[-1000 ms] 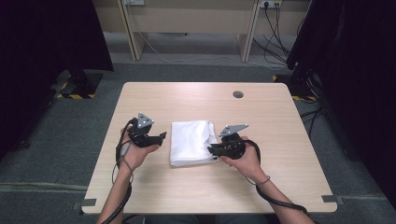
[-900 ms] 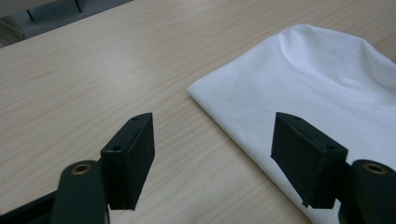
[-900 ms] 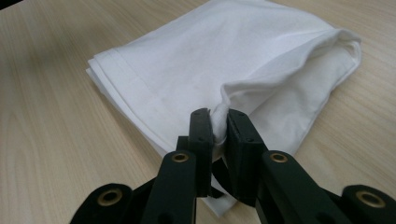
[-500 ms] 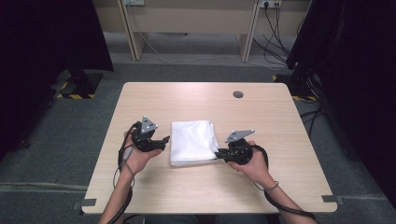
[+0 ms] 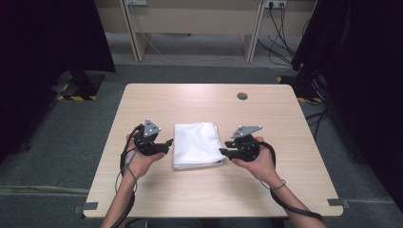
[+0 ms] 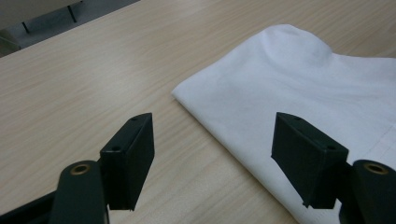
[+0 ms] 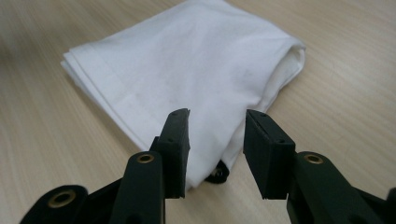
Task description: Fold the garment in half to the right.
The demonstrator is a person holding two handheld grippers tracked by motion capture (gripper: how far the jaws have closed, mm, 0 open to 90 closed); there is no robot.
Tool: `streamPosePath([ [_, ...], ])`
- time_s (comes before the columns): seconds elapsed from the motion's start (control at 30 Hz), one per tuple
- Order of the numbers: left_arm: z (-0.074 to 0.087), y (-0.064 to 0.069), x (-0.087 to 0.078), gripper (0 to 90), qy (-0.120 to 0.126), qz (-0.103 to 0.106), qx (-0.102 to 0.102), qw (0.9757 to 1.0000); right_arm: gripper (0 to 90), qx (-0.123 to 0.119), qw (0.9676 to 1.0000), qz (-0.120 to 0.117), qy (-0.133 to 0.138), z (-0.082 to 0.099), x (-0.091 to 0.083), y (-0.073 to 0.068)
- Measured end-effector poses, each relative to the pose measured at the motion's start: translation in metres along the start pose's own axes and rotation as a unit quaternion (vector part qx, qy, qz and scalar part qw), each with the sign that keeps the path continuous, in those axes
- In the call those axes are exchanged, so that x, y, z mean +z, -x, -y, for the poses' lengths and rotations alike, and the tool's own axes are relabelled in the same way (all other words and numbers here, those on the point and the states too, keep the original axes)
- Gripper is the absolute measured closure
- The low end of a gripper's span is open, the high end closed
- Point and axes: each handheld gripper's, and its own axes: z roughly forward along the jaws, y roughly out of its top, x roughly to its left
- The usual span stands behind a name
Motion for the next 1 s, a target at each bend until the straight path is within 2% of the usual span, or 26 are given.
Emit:
streamPosePath([
  [0.13,-0.001,0.003,0.001,29.2,-0.001,0.003,0.003,1.0000,59.2,0.007,0.9999,-0.002,-0.008,-0.003,0.013,0.003],
  [0.33,0.000,0.005,0.002,29.1,-0.005,0.001,0.010,0.9999,59.3,0.011,0.9993,-0.003,-0.036,0.011,0.028,0.004],
  [0.73,0.003,0.008,0.004,28.9,-0.011,0.005,0.013,0.9998,62.0,0.017,0.9992,-0.010,-0.036,0.021,0.028,0.000],
  [0.87,0.004,0.008,0.003,28.9,-0.009,0.004,0.011,0.9999,62.7,0.021,0.9991,-0.020,-0.032,0.024,0.030,-0.005],
  [1.0,0.004,0.009,0.001,28.8,-0.007,0.005,0.013,0.9999,62.3,0.009,0.9989,-0.023,-0.039,0.024,0.031,-0.012],
])
